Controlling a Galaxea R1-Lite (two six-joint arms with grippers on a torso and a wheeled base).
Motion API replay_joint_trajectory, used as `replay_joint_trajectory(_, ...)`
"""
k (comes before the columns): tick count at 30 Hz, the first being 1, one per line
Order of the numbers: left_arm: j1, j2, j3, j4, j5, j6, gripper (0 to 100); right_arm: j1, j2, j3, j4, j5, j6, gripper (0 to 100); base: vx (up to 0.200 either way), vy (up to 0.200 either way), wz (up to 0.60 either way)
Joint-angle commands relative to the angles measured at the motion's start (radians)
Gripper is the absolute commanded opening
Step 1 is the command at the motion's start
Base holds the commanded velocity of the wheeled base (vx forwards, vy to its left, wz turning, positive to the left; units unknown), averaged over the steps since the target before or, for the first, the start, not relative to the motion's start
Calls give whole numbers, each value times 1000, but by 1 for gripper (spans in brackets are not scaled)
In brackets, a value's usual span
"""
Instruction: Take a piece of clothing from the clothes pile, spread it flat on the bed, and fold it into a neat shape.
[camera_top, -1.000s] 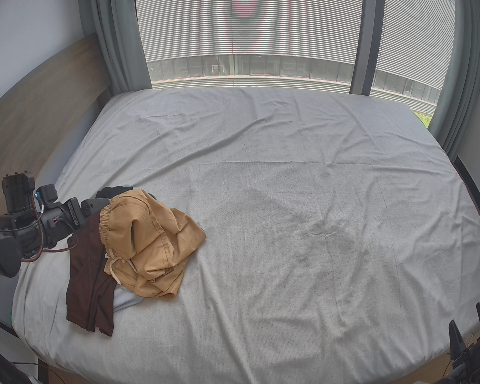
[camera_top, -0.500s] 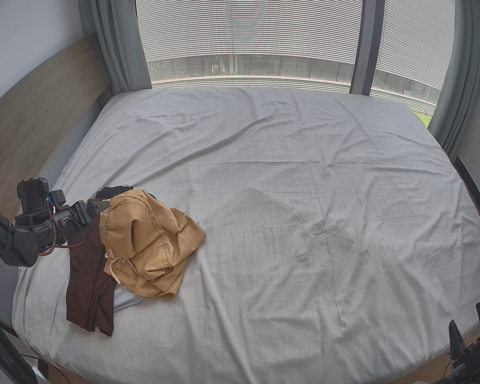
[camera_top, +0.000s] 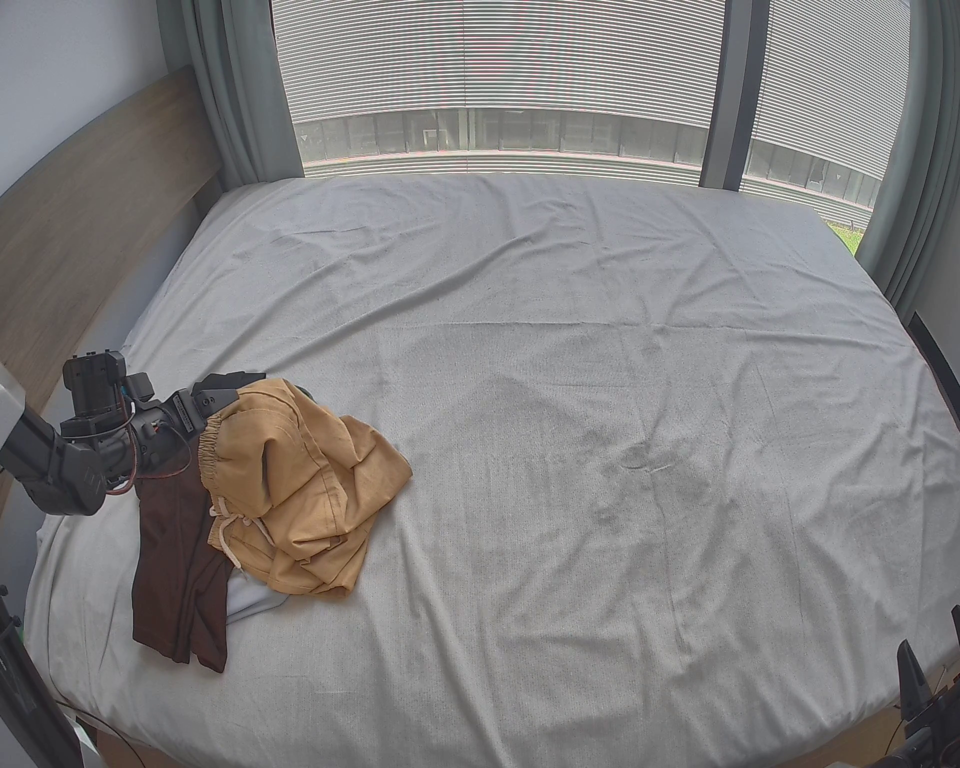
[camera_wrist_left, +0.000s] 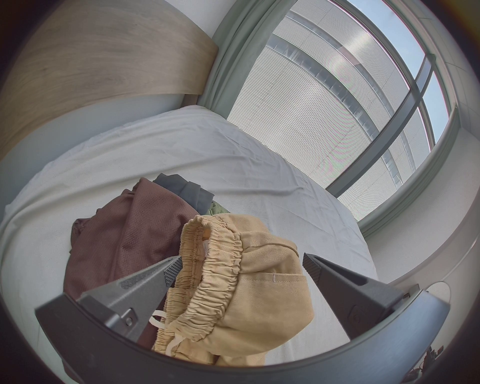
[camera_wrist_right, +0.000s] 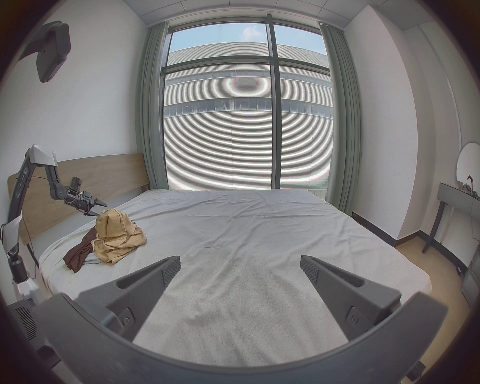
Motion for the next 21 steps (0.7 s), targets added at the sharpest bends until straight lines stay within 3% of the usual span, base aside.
replay_joint_trajectory(1,-12,31,-22,0,-12,-11,100,1,-16,18,0,0,0,100,0,0,0)
replay_joint_trajectory(13,-67,39,-60,-12,-29,-92,100,1,-16,18,-1,0,0,100,0,0,0)
replay_joint_trajectory(21,-81,14,-25,-20,-81,-109,100,-1,-16,18,-1,0,0,100,0,0,0)
